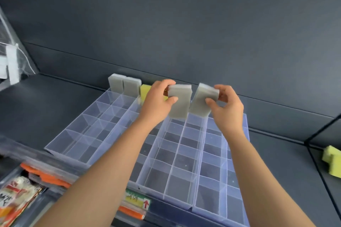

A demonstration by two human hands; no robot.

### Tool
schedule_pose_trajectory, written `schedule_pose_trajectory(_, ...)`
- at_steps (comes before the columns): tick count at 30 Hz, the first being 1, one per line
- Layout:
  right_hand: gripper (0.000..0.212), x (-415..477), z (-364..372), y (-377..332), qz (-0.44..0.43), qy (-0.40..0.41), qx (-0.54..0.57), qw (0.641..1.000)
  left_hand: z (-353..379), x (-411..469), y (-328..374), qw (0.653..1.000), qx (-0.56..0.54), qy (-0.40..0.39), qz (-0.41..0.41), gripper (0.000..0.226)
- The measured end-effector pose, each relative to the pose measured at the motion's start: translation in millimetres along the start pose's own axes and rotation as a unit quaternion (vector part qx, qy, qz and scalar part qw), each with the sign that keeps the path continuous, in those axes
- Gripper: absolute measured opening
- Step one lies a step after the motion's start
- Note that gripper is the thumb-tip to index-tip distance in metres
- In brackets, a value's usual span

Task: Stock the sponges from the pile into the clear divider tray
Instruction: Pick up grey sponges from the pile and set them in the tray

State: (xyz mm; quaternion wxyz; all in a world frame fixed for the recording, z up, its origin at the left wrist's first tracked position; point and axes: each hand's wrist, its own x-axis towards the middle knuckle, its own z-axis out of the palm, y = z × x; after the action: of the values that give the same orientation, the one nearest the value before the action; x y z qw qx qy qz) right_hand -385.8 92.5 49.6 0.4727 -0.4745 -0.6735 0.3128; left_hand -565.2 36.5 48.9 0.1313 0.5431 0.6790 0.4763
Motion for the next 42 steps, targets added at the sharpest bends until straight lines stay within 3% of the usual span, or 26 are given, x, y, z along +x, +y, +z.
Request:
schedule_pose_trajectory(10, 0.027, 33, 17, 17, 0.038, 0.039, -0.072, 0.996, 29, 50, -15, 0.991, 0.082, -0.064, 0.090, 0.040)
schedule_pose_trajectory(18, 0.026, 40, 26, 26, 0.035, 0.037, -0.097, 0.994, 38, 65, -22, 0.983, 0.130, -0.078, 0.107, 0.036)
schedule_pose_trajectory(31, 0.026, 44, 33, 39, 0.022, 0.028, -0.106, 0.994, 39, 67, -27, 0.985, 0.145, -0.062, 0.074, 0.032)
schedule_pose_trajectory(42, 0.029, 36, 45, 61, 0.020, -0.018, -0.191, 0.981, 38, 67, -28, 0.985, 0.145, -0.053, 0.071, 0.033)
